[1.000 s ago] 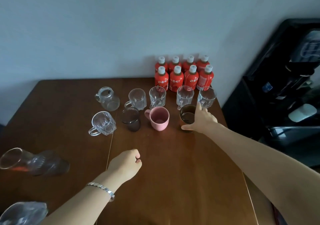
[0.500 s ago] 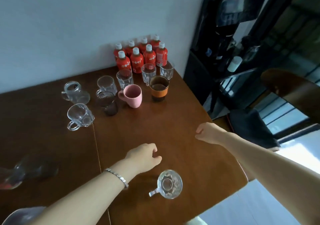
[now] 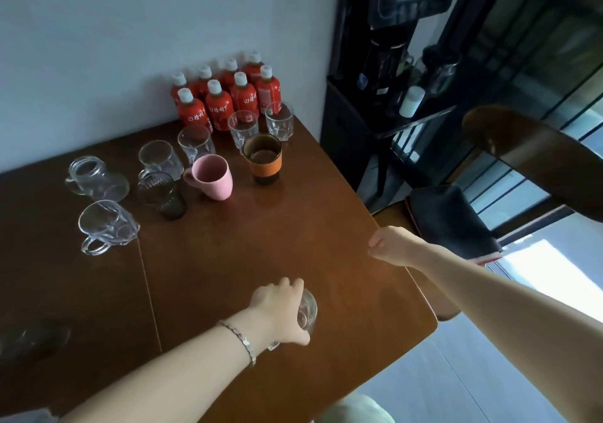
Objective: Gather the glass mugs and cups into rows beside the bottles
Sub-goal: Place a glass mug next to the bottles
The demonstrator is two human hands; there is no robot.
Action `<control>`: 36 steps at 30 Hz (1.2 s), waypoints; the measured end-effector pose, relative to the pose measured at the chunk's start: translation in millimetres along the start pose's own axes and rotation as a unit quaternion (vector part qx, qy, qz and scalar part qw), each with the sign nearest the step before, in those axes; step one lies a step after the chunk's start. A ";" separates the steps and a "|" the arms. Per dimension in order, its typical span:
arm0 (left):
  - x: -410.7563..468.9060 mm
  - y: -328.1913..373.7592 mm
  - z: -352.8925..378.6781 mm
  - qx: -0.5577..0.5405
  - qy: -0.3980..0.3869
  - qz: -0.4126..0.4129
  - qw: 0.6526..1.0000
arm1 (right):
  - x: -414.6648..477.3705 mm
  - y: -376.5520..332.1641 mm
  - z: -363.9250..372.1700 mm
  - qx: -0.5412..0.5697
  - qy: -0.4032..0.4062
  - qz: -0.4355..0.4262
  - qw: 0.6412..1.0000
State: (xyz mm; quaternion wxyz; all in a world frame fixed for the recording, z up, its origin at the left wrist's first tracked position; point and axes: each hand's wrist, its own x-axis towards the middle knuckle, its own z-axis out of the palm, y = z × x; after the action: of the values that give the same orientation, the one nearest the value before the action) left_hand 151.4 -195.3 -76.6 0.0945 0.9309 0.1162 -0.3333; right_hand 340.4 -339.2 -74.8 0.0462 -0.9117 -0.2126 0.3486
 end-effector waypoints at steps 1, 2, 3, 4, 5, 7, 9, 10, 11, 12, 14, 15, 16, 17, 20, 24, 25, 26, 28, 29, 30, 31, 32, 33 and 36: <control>7.6 1.2 -10.0 -0.016 0.005 -0.014 1.000 | 6.0 1.3 -5.3 -0.001 -0.002 -0.005 1.000; 16.2 3.0 -21.5 -0.029 0.014 -0.027 0.999 | 12.9 2.6 -11.1 -0.003 -0.004 -0.012 1.000; 25.6 5.5 -34.9 -0.041 0.026 -0.037 0.998 | 19.6 3.2 -18.1 -0.007 -0.006 -0.020 1.000; 36.0 7.9 -49.1 -0.054 0.042 -0.047 0.997 | 27.7 3.8 -25.3 -0.014 -0.008 -0.032 0.999; 46.7 10.7 -64.4 -0.070 0.060 -0.058 0.994 | 37.0 4.3 -33.7 -0.022 -0.012 -0.047 0.999; 68.2 14.6 -95.5 -0.111 0.099 -0.079 0.986 | 57.3 3.1 -51.6 -0.037 -0.016 -0.077 0.996; 91.0 16.9 -124.7 -0.143 0.137 -0.103 0.975 | 77.4 1.6 -71.8 -0.044 -0.013 -0.093 0.995; 102.7 17.7 -137.7 -0.153 0.156 -0.116 0.969 | 86.3 0.7 -81.6 -0.045 -0.012 -0.094 0.994; 114.2 18.3 -149.4 -0.159 0.174 -0.128 0.963 | 95.2 -0.2 -91.0 -0.045 -0.011 -0.095 0.994; 125.9 18.5 -160.0 -0.163 0.188 -0.139 0.958 | 104.8 -0.7 -99.3 -0.045 -0.011 -0.097 0.994; 149.1 16.6 -177.0 -0.155 0.202 -0.156 0.954 | 123.6 -1.8 -113.2 -0.044 -0.015 -0.100 0.994; 159.9 15.2 -183.9 -0.144 0.203 -0.162 0.955 | 132.3 -2.4 -119.2 -0.045 -0.017 -0.100 0.994; 170.1 13.3 -189.6 -0.134 0.200 -0.168 0.956 | 140.7 -3.2 -124.3 -0.046 -0.019 -0.101 0.994; 180.0 10.9 -194.9 -0.127 0.197 -0.175 0.956 | 149.3 -3.9 -128.8 -0.048 -0.024 -0.103 0.993; 207.7 3.2 -206.8 -0.133 0.186 -0.196 0.954 | 171.9 -7.7 -138.4 -0.049 -0.038 -0.111 0.992; 240.9 -9.7 -216.5 -0.154 0.176 -0.213 0.949 | 199.8 -9.5 -143.4 -0.047 -0.056 -0.115 0.991; 247.4 -13.5 -218.2 -0.153 0.173 -0.216 0.949 | 205.8 -9.9 -143.5 -0.046 -0.062 -0.117 0.990; 252.6 -17.4 -219.7 -0.150 0.171 -0.220 0.949 | 211.2 -10.3 -143.2 -0.044 -0.065 -0.117 0.990; 259.7 -24.5 -221.2 -0.145 0.166 -0.224 0.949 | 221.1 -10.4 -140.5 -0.037 -0.066 -0.116 0.990; 262.2 -27.6 -221.0 -0.141 0.163 -0.222 0.951 | 225.0 -10.3 -138.7 -0.036 -0.065 -0.115 0.991; 264.1 -30.2 -220.1 -0.136 0.160 -0.218 0.953 | 227.4 -10.4 -137.3 -0.037 -0.065 -0.113 0.991; 265.3 -32.1 -218.7 -0.130 0.156 -0.213 0.956 | 228.9 -10.4 -136.2 -0.038 -0.066 -0.111 0.991; 266.1 -33.2 -217.1 -0.127 0.151 -0.211 0.958 | 229.5 -10.0 -135.2 -0.040 -0.068 -0.109 0.991; 266.0 -33.5 -215.5 -0.128 0.147 -0.211 0.958 | 229.6 -9.7 -134.4 -0.040 -0.069 -0.107 0.991; 263.2 -31.5 -212.9 -0.143 0.143 -0.222 0.954 | 224.6 -8.0 -135.0 -0.051 -0.073 -0.102 0.991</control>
State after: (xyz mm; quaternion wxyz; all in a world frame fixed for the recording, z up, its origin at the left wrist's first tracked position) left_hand 467.6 -70.9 -87.0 0.1325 0.8963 0.3786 -0.1889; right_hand 575.8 -229.0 -109.7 0.0190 -0.8582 -0.3252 0.3967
